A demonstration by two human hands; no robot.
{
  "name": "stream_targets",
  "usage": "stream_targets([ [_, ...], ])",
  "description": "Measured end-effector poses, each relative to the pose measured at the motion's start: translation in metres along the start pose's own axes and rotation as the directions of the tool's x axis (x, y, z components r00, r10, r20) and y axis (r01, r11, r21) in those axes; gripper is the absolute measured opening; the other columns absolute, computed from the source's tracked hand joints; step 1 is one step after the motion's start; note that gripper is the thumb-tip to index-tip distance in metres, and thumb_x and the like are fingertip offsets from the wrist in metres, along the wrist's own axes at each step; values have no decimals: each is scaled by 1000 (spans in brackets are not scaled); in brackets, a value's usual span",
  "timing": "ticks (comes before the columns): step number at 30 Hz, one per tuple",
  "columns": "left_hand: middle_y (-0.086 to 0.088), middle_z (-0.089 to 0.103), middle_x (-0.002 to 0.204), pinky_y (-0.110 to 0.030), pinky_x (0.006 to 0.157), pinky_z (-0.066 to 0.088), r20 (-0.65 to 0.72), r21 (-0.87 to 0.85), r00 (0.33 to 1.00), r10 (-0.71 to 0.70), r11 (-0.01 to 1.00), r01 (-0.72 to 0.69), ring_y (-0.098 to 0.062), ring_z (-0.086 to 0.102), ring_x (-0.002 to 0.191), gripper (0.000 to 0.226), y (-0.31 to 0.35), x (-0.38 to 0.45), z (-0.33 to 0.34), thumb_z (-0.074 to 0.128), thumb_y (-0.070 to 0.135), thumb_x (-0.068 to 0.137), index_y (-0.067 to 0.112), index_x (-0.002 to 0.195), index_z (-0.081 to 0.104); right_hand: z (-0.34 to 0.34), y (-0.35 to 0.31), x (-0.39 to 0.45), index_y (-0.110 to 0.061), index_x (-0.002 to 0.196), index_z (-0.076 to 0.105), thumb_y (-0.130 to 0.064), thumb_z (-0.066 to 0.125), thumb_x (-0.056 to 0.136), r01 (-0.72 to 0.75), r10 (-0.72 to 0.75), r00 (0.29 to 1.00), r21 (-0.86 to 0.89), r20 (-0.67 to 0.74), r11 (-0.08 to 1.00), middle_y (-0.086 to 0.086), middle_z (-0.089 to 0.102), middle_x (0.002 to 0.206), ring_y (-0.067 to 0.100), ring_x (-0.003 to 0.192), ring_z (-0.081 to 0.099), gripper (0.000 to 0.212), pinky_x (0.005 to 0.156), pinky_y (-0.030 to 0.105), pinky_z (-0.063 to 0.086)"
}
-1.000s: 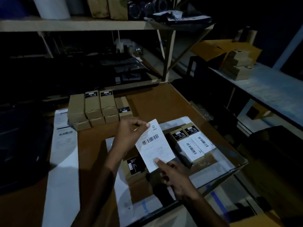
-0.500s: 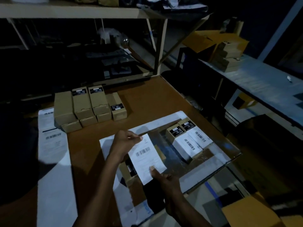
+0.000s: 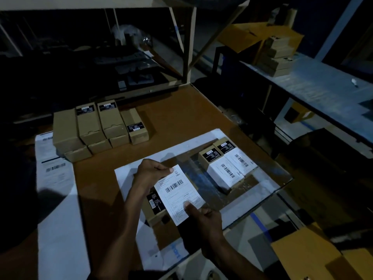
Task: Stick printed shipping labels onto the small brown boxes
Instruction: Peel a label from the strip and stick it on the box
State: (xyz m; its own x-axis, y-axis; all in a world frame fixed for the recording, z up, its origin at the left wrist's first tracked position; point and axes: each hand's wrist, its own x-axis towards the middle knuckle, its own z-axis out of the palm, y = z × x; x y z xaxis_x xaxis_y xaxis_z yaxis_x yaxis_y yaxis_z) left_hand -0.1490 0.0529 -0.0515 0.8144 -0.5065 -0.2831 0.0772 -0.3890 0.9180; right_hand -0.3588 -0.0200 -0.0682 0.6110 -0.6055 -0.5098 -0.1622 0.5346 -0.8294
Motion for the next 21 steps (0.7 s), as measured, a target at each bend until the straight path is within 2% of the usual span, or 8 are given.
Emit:
stream_targets([
  [3,-7,77,78,-46,87,59,-8,-4,1000,-3,1000,3,-25,74,82,12,-2,-2,1,88,21,74,11,76,81,0,-3,-3,6,88,61,-10,77,85,-27,25,999,52,22,998,30,59,77,27,53,63,23,44,27,46],
  [5,-6,77,77,-46,88,58,-29,-4,1000,3,1000,-3,-25,74,82,12,-2,-2,2,89,22,72,13,74,81,0,-4,-3,1,87,58,-11,77,86,-45,40,998,88,52,995,25,52,78,23,54,55,22,45,27,42],
  [7,-6,77,77,-47,89,58,-31,3,1000,1,1000,-1,-24,74,82,12,-2,-1,3,89,23,71,15,72,81,-1,-3,-1,9,90,62,-10,77,86,-64,58,997,119,53,991,25,56,80,24,60,56,24,48,29,43],
  [10,-7,77,76,-49,87,58,-27,12,1000,2,1000,-2,-25,74,81,13,-1,2,4,90,19,70,11,75,81,-1,-3,-1,27,97,55,-11,77,85,-87,80,995,141,56,986,26,58,81,27,67,55,45,49,29,43],
  [14,-8,76,75,-51,86,58,-39,38,999,-1,999,3,-27,74,80,15,-2,4,6,91,19,68,10,74,81,-2,-6,-2,17,99,65,-8,77,85,-80,75,996,100,55,992,25,65,78,24,55,62,31,46,28,46],
  [16,-7,76,74,-51,86,58,-39,56,999,-3,998,5,-26,74,79,14,-4,5,6,92,20,67,13,71,81,-3,-5,-1,27,100,59,-9,78,84,-71,68,997,88,41,994,26,67,81,29,65,64,44,50,30,48],
  [18,-7,76,74,-52,87,57,-36,54,999,-15,998,17,-26,74,80,14,-5,6,6,92,22,67,14,70,81,-4,-3,0,29,105,54,-14,81,82,-79,76,996,72,43,994,29,67,86,35,73,62,56,54,33,48],
  [21,-8,76,75,-52,88,57,-32,42,999,-17,999,19,-27,74,81,16,-4,7,6,93,23,66,14,70,81,-3,-2,1,26,110,55,-13,81,83,-80,78,996,62,31,995,35,70,99,35,77,67,54,59,37,53],
])
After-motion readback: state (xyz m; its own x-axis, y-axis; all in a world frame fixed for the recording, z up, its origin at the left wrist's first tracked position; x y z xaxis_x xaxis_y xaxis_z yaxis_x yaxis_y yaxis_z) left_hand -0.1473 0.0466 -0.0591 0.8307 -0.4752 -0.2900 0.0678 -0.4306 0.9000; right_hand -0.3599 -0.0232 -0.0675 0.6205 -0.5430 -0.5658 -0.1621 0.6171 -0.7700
